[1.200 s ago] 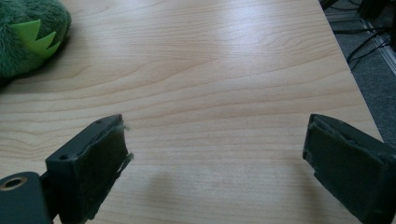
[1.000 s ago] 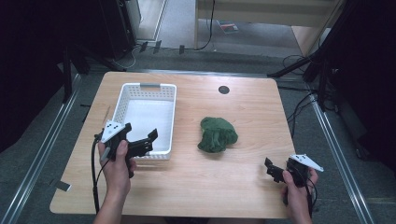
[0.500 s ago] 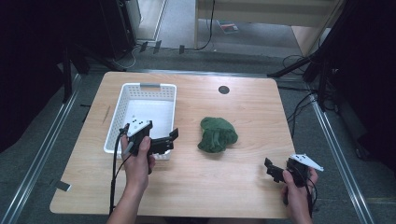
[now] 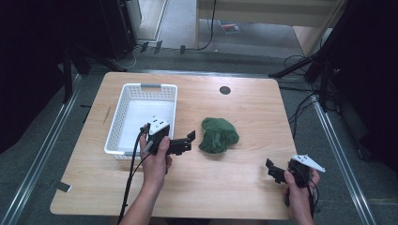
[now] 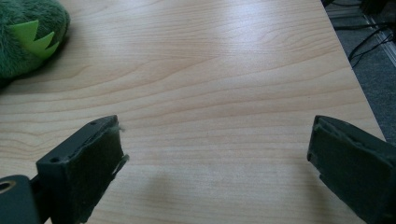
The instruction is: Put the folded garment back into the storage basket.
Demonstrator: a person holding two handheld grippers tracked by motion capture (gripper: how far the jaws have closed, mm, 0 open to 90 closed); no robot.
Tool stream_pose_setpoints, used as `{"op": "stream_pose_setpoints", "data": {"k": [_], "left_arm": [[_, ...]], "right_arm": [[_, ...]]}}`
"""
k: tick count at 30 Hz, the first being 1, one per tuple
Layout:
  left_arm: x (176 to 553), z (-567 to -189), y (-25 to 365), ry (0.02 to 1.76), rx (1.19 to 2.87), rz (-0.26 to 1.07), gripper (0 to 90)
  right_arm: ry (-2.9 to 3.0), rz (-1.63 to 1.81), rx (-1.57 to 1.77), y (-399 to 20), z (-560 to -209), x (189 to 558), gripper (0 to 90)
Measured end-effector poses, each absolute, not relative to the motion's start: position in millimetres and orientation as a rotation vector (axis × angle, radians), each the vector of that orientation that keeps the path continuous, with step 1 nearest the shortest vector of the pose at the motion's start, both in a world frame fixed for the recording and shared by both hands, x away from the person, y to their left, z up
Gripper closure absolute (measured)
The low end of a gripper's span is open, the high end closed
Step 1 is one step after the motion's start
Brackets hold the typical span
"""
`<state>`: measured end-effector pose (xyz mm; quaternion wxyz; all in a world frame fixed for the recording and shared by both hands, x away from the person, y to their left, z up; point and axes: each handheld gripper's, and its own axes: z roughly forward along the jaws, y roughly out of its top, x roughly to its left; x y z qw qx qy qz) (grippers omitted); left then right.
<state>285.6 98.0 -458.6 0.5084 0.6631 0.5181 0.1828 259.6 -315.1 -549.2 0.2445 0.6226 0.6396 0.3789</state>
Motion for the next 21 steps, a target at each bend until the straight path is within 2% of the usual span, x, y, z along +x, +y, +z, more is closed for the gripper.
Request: {"op": "stream_pose_setpoints", "data": {"k": [21], "left_arm": [[297.4,-477.8,46.6,1.253,1.702,0.405,0.1]], "right_arm": [[1.752,1.037,1.706,-315.5,-549.3,260.1,2.2]]}}
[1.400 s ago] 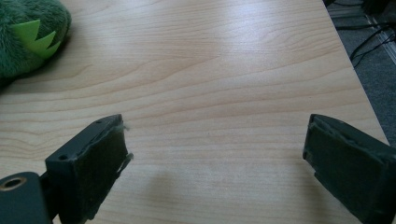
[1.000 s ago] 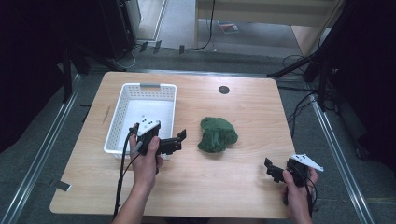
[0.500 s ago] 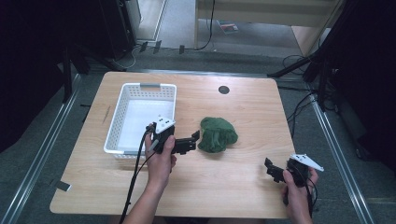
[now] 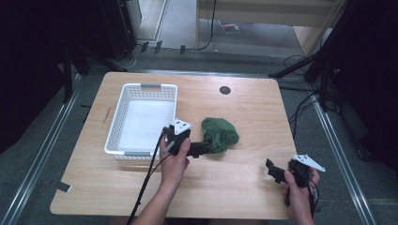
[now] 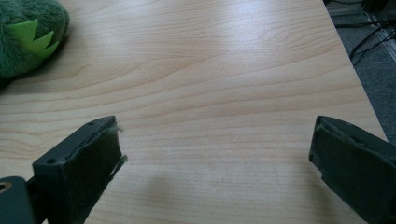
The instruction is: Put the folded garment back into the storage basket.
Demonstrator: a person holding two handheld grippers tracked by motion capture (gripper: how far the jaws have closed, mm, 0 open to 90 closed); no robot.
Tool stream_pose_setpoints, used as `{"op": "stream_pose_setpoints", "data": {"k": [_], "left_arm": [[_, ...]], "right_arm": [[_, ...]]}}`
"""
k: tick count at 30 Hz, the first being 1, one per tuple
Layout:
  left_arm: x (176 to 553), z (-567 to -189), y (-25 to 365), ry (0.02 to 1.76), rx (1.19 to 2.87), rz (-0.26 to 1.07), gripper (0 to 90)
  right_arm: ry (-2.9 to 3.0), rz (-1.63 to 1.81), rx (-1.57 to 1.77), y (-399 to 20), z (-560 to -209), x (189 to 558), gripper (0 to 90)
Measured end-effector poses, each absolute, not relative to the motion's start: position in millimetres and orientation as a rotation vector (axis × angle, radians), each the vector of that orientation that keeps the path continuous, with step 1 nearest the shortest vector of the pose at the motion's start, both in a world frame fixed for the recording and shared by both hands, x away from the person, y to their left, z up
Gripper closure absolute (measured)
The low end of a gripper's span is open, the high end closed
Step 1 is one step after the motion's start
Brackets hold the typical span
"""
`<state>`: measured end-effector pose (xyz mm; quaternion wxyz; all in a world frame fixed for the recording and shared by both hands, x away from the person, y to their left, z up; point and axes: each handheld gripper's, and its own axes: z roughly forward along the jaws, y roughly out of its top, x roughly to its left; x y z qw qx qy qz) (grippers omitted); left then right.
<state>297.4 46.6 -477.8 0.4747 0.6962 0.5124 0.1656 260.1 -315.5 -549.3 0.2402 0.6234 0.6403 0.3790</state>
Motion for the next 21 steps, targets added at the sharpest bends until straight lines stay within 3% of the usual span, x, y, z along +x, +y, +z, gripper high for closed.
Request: {"op": "stream_pose_setpoints", "data": {"k": [21], "left_arm": [[328.8,-506.9,-9.9,1.289,1.828,0.417,0.0]], "right_arm": [[1.745,1.042,1.716,-316.1,-549.2,259.8,1.3]]}}
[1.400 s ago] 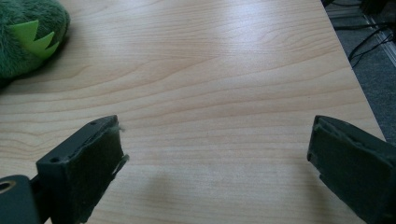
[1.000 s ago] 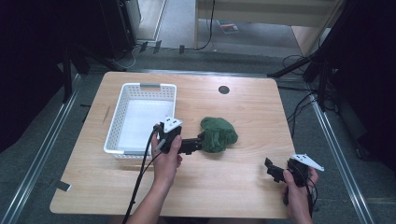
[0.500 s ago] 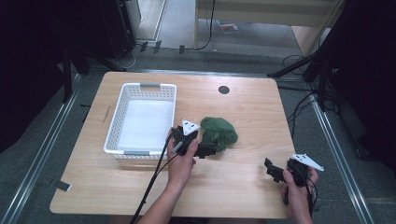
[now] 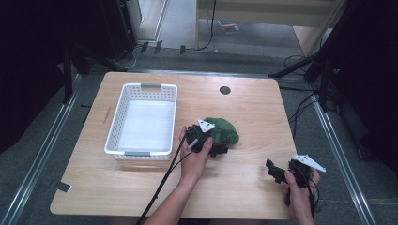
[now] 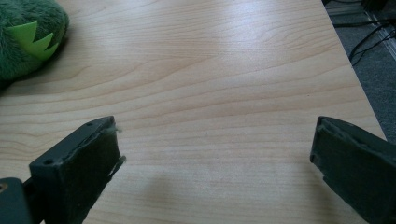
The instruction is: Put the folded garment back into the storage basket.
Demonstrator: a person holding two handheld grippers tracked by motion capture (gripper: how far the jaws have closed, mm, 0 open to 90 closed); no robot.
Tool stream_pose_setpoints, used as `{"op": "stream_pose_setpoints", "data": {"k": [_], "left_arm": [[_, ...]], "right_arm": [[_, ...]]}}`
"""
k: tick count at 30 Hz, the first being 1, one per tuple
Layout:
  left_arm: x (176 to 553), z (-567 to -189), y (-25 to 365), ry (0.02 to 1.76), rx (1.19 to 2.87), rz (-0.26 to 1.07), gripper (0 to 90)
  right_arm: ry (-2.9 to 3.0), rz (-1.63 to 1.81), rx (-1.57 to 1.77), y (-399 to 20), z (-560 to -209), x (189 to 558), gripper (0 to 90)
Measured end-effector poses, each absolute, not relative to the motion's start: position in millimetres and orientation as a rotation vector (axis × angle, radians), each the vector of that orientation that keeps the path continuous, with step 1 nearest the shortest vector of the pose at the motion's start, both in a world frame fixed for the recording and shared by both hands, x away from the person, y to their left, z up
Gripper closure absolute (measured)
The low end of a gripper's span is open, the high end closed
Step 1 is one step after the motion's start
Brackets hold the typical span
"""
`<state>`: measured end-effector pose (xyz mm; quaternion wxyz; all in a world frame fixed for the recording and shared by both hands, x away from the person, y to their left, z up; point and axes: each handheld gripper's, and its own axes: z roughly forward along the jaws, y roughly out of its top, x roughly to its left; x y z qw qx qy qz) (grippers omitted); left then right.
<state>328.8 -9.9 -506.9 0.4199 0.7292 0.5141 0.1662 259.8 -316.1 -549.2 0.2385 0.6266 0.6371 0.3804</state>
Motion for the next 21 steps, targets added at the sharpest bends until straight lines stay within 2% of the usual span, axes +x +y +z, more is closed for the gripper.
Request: {"op": "stream_pose_setpoints", "data": {"k": [21], "left_arm": [[350.4,-538.3,-25.3,1.391,1.921,0.365,0.0]], "right_arm": [[1.744,1.044,1.72,-316.4,-549.4,260.7,1.3]]}}
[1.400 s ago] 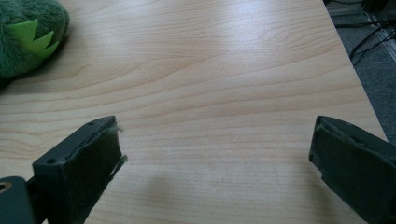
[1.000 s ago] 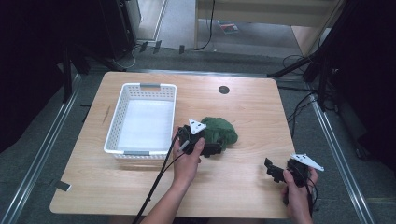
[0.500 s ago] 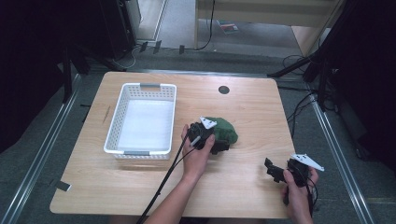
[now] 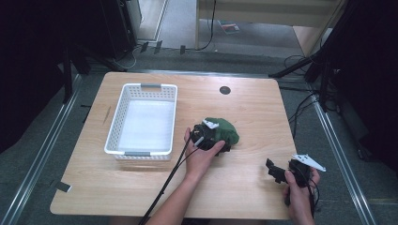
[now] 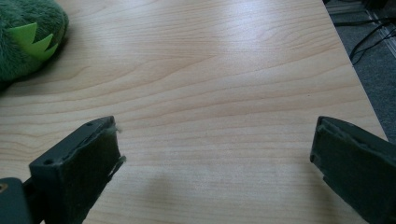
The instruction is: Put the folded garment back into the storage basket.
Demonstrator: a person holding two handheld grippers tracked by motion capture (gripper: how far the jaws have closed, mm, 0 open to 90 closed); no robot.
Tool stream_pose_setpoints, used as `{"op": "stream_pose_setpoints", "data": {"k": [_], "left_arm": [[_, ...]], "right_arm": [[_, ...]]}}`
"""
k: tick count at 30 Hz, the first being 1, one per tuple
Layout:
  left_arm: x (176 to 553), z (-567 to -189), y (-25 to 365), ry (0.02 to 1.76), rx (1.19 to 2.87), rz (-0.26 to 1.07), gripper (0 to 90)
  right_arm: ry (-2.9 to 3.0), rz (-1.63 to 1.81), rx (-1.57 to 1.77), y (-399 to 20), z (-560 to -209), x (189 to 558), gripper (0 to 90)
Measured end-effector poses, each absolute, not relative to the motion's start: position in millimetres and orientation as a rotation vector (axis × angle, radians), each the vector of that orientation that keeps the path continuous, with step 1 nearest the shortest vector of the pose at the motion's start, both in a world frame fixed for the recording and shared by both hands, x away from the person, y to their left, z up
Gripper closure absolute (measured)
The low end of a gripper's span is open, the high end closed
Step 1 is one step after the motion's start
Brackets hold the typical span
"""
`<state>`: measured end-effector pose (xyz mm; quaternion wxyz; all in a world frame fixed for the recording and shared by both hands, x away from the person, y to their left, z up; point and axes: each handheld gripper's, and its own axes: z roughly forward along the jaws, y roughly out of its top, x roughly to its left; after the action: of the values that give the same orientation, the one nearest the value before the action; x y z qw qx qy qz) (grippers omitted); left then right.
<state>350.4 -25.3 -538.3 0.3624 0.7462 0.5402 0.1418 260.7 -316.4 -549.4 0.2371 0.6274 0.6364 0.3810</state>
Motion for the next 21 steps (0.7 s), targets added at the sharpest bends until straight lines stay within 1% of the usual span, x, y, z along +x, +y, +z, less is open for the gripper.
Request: {"op": "stream_pose_setpoints", "data": {"k": [3,5,6,8,10,15,21], "left_arm": [[349.8,-542.8,-29.2,1.392,1.954,0.366,0.0],[348.2,-544.1,-31.3,1.376,1.983,0.399,0.0],[347.5,-543.6,-32.0,1.373,1.979,0.404,1.5],[346.2,-542.5,-32.9,1.363,1.986,0.417,9.0],[345.7,-541.6,-32.1,1.362,1.99,0.421,14.6],[343.2,-537.6,-30.4,1.354,1.966,0.448,23.0],[341.0,-529.1,-28.3,1.342,1.926,0.436,25.8]], "right_arm": [[1.743,1.044,1.724,-316.5,-549.4,260.7,1.3],[1.745,1.043,1.72,-316.6,-549.5,260.9,1.3],[1.744,1.045,1.722,-316.6,-549.5,260.9,1.3],[1.745,1.044,1.722,-316.7,-549.5,260.9,1.4],[1.744,1.044,1.721,-316.6,-549.5,261.0,1.3],[1.744,1.044,1.723,-316.7,-549.5,261.0,1.3],[1.742,1.047,1.728,-316.9,-549.6,261.2,1.3]]}}
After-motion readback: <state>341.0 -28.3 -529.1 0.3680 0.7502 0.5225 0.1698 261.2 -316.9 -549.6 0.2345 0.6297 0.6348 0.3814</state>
